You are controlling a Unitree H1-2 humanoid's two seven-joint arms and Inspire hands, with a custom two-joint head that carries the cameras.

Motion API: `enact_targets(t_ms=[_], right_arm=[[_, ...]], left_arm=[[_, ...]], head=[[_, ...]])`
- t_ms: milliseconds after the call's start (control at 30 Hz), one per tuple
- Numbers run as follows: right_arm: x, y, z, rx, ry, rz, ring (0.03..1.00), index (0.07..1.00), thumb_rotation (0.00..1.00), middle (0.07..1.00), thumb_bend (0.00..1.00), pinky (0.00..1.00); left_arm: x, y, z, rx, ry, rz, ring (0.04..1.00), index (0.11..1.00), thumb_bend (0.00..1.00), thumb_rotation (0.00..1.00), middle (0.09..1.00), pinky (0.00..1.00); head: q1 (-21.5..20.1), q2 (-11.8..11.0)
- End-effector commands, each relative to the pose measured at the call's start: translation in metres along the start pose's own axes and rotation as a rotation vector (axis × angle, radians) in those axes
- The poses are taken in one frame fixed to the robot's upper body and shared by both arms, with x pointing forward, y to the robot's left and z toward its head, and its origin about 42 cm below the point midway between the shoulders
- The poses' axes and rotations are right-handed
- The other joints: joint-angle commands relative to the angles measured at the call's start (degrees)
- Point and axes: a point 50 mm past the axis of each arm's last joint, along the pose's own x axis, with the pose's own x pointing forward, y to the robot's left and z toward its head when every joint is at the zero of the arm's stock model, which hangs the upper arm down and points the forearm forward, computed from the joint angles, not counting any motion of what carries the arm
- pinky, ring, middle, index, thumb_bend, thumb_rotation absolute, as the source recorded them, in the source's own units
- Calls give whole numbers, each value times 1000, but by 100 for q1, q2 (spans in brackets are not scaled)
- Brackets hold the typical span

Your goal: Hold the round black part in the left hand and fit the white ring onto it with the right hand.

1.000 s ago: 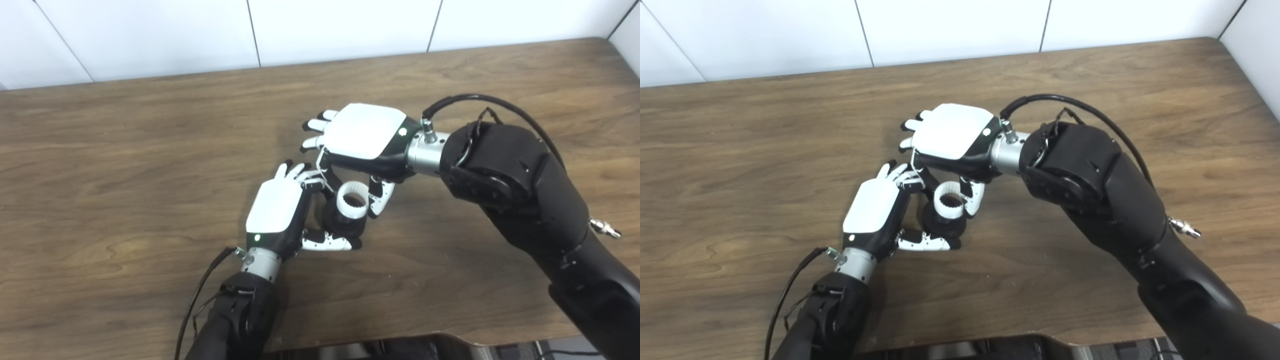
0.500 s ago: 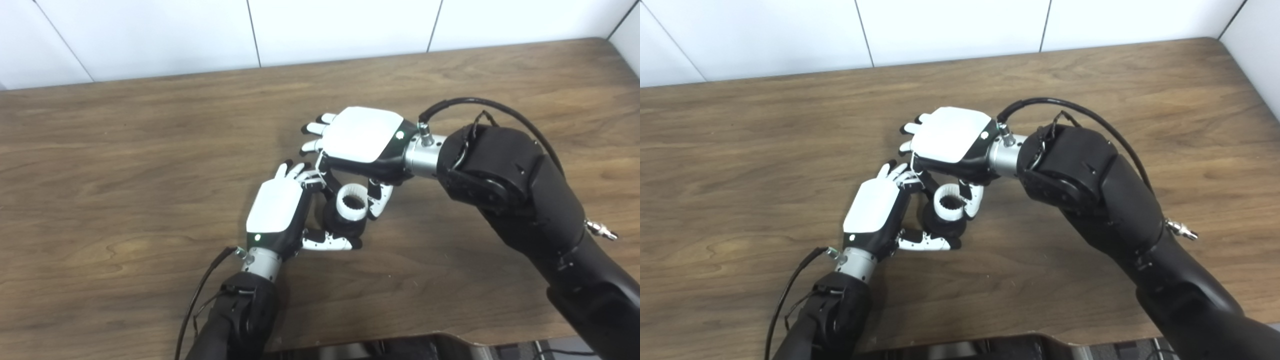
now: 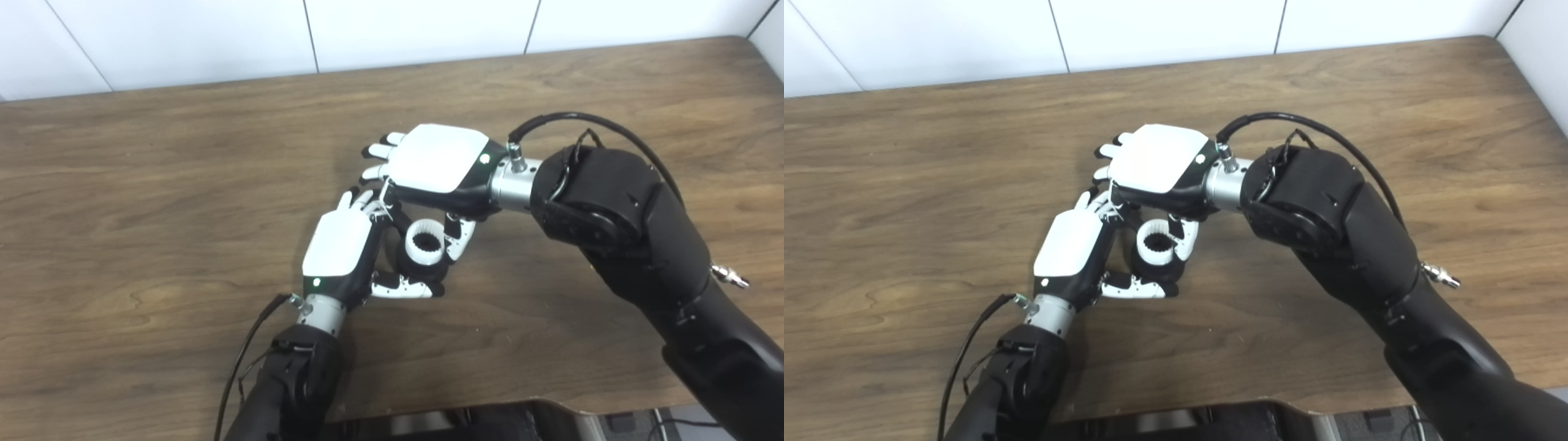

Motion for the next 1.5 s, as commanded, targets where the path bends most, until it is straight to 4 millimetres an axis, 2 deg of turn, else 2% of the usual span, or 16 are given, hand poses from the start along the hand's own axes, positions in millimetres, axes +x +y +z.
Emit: enact_targets(t_ms=[0,1467], right_arm=[[-1,-13,-2,-24,3,-63,1000,483,138,919,526,1000],[0,1,-4,-3,8,-10,1000,484,137,906,526,1000]], left_arm=[[-3,-10,3,9,1,-75,927,481,526,58,818,1000],[-1,-7,6,7,-4,-69,917,481,525,57,815,1000]], head=[[-2,1],[-37,77]])
